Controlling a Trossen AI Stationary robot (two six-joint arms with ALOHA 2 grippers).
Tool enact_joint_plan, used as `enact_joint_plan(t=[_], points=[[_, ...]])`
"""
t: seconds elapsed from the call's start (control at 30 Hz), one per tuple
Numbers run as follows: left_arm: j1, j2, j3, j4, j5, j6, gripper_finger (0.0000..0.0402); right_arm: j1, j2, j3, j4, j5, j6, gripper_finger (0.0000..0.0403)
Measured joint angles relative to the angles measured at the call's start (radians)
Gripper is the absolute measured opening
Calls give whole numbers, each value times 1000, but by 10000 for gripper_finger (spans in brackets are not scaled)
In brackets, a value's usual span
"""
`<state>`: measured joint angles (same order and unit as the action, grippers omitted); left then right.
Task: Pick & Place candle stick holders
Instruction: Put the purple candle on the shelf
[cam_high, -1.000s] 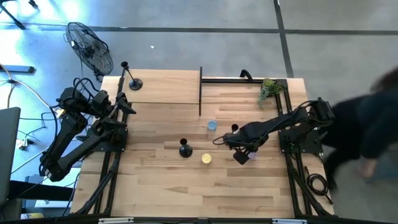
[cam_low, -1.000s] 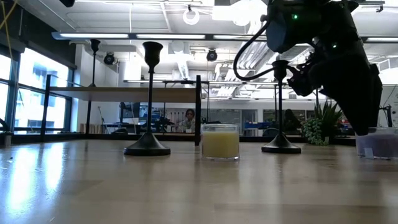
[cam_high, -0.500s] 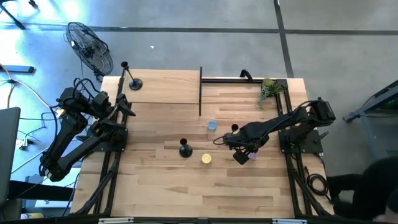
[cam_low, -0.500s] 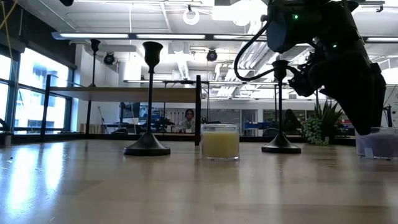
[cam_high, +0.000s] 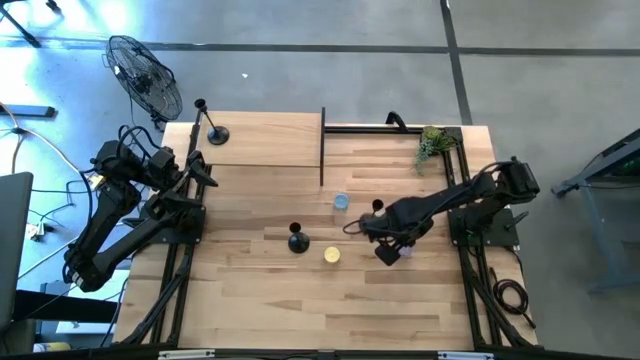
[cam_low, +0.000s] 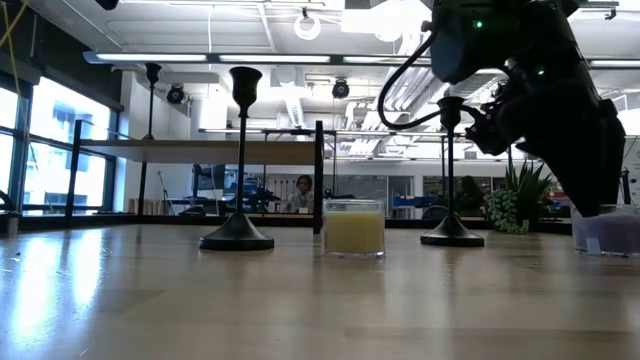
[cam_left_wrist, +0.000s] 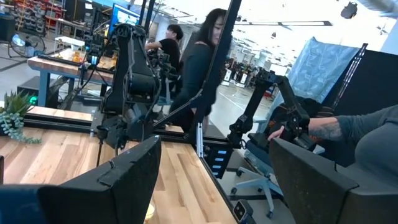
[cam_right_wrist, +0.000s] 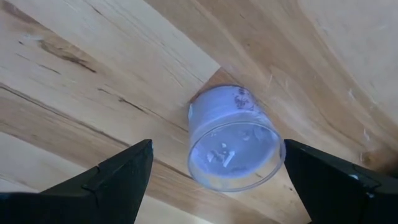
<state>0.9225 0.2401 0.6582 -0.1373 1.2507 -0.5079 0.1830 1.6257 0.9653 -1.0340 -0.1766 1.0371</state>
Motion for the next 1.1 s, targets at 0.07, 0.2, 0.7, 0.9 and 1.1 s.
enact_joint_plan(t=[0.07,0.2,0.7,0.9,1.1], points=[[0,0,0,0,0,0,295,7,0,0,0,1,5,350],[0,0,0,0,0,0,295,15,0,0,0,11,18,350],[0,0,0,0,-4,2,295,20,-4,-208,260,-151,183,343],[0,0,0,0,-9,2,295,17,0,-179,223,-102,154,327],[0,0,0,0,-30,4,295,-9,2,-143,219,-27,106,326]])
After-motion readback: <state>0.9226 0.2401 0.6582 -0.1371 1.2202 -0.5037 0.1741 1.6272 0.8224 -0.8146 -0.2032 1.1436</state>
